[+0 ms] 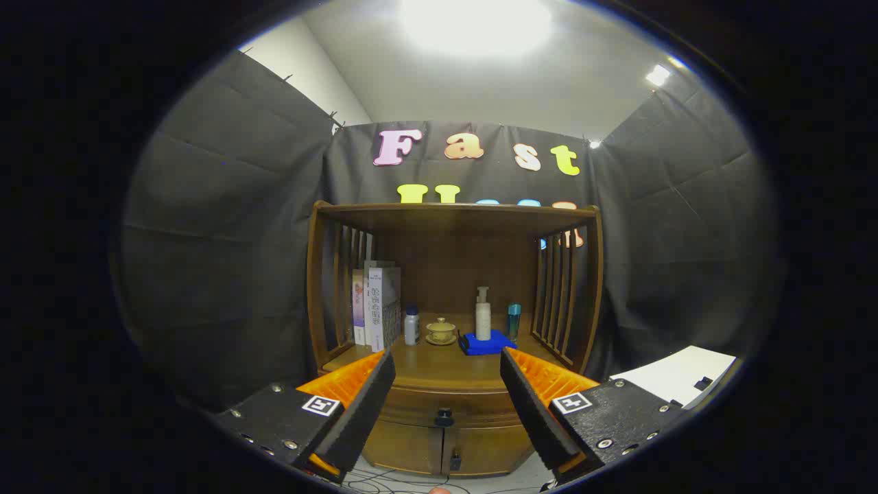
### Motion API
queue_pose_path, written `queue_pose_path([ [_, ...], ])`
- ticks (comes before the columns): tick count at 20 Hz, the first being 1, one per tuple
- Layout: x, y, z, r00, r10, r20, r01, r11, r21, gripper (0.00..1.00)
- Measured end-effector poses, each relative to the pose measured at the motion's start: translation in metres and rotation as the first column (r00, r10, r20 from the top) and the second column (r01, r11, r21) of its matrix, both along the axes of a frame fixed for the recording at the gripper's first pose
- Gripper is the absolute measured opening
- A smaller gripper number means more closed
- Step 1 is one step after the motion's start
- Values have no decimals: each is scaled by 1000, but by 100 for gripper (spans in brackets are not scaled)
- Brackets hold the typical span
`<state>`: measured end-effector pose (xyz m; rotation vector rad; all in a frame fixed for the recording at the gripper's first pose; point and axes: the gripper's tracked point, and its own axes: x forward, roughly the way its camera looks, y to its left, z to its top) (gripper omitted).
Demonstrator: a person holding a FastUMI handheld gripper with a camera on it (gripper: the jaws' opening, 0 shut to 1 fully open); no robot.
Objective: Pull open the drawer, take out the items inside it, and place them on the countertop above the cabinet.
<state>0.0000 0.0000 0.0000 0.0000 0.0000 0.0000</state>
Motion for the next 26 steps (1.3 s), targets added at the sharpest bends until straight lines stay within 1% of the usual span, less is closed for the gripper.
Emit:
queue_pose_path([
  [9,2,-14,0,1000,-1,-6,2,993,122,96],
  [15,5,-24,-3,999,-36,3,35,994,105,96],
  [22,11,-20,-11,1000,-28,-6,28,995,99,96],
  [24,14,-24,-15,999,-45,-4,45,995,88,96],
  [26,19,-17,-19,1000,-29,9,28,996,84,96],
])
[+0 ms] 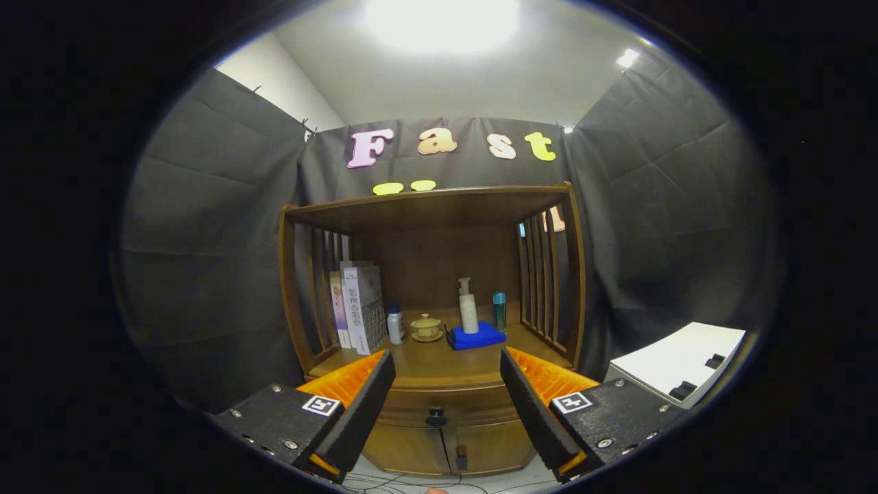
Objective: Pull open the drawer, take out the items inside it, and place them on the countertop above the cabinet.
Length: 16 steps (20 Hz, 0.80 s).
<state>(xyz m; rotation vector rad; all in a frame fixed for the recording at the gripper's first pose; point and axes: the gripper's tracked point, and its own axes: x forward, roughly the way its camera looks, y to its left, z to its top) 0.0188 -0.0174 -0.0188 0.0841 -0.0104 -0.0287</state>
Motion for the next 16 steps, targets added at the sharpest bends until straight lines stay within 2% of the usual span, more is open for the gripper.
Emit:
queue_pose_path([
  [9,45,24,-71,993,53,-107,-65,992,-107,96],
  [12,61,27,-93,989,33,-145,-55,987,-149,96],
  [16,87,32,-137,976,9,-218,-34,993,-110,96],
])
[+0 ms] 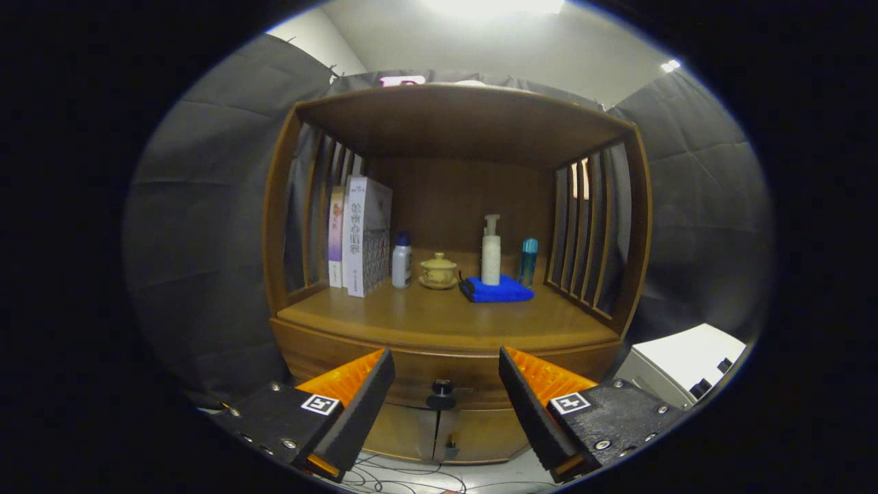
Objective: Pull open the drawer, take out the items inside it, and place them on the countertop above the cabinet.
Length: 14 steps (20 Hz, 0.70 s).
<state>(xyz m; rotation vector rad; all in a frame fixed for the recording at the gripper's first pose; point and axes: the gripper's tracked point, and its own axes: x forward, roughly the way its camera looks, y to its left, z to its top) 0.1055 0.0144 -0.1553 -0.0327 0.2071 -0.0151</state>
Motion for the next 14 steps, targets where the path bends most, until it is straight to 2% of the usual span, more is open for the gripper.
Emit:
queue_pose_path([
  [5,35,5,-49,997,-7,-80,4,999,-33,96],
  [10,55,24,-54,989,10,-146,-23,996,-89,94],
  [12,58,15,-35,990,-7,-138,-7,995,-100,86],
  [14,62,9,-53,990,-10,-144,-2,997,-81,75],
])
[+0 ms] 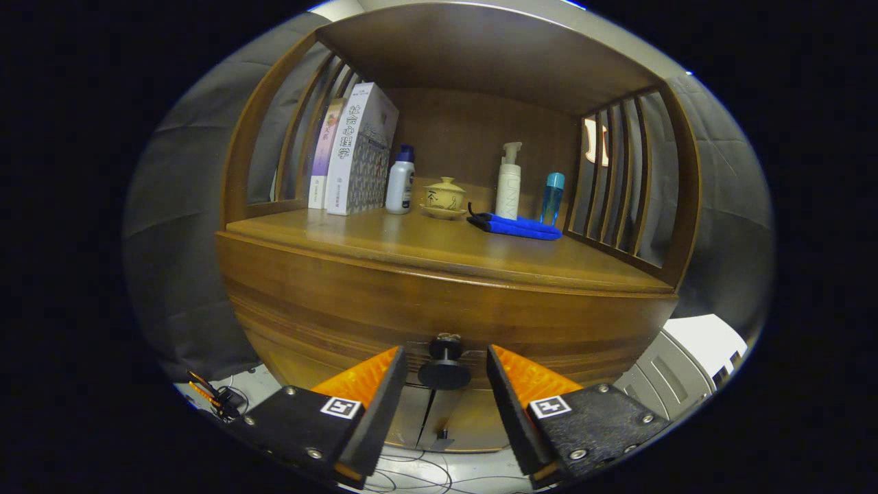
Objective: Pull open the drawer, take out the items inside it, and place them on the countertop above the cabinet.
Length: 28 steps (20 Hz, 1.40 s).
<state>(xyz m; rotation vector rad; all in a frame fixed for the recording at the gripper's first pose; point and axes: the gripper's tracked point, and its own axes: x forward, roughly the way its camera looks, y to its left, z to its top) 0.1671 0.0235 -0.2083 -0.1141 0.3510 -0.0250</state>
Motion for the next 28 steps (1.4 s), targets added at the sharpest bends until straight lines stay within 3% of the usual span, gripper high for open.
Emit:
queue_pose_path([
  [3,8,3,-9,1000,14,-17,-13,999,37,51],
  [7,7,2,-10,1000,11,12,-11,998,59,47],
  [12,6,3,-13,1000,-9,20,8,999,40,33],
  [20,-46,2,-11,1000,24,14,-24,1000,-12,31],
  [28,-114,4,-4,998,58,18,-58,998,12,31],
])
